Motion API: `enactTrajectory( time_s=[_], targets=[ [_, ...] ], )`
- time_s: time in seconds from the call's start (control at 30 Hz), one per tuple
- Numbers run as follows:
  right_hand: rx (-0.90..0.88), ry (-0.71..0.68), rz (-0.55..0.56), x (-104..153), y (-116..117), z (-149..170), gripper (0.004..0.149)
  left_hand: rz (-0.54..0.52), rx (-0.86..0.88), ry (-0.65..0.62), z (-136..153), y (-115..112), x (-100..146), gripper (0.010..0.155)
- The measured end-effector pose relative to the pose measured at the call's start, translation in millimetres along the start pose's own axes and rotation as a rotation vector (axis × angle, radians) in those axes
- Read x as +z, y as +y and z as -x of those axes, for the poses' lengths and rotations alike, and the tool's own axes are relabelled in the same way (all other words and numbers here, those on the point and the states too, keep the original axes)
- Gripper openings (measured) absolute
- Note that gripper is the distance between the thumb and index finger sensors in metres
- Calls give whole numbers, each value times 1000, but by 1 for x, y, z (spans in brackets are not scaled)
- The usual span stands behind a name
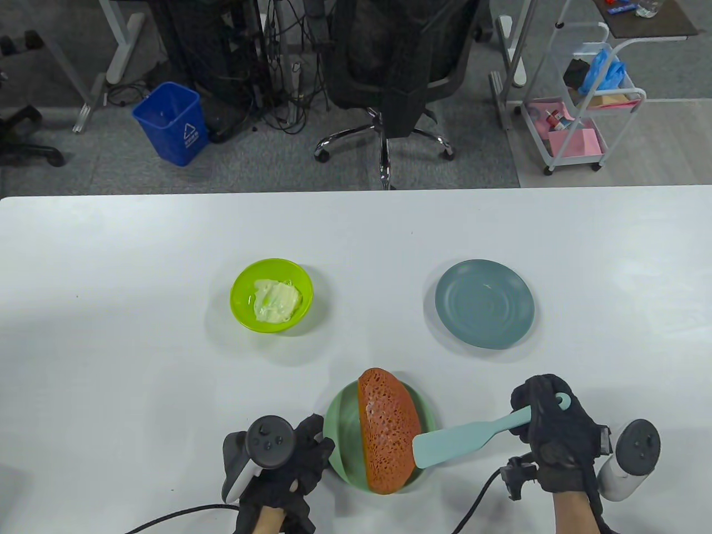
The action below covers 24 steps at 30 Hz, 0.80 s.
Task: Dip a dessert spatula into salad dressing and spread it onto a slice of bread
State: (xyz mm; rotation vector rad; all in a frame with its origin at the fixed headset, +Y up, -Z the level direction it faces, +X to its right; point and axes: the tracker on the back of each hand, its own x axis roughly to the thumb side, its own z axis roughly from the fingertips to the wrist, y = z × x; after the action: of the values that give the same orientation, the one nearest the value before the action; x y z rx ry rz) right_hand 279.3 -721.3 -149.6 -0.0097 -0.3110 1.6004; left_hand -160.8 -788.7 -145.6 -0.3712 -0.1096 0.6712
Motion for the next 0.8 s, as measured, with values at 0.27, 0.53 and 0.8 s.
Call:
enactTrajectory(
  time_s=[0.27, 0.53, 0.8],
  targets=[
    [-76, -6, -9, 3, 17, 7, 41, 0, 0, 0, 0, 0, 0, 59],
    [-110, 52, -125, 7, 45, 19, 42, 0, 0, 0, 0, 0, 0, 59],
    [7, 12, -134, 11, 55, 13, 39, 0, 0, 0, 0, 0, 0, 59]
  ],
)
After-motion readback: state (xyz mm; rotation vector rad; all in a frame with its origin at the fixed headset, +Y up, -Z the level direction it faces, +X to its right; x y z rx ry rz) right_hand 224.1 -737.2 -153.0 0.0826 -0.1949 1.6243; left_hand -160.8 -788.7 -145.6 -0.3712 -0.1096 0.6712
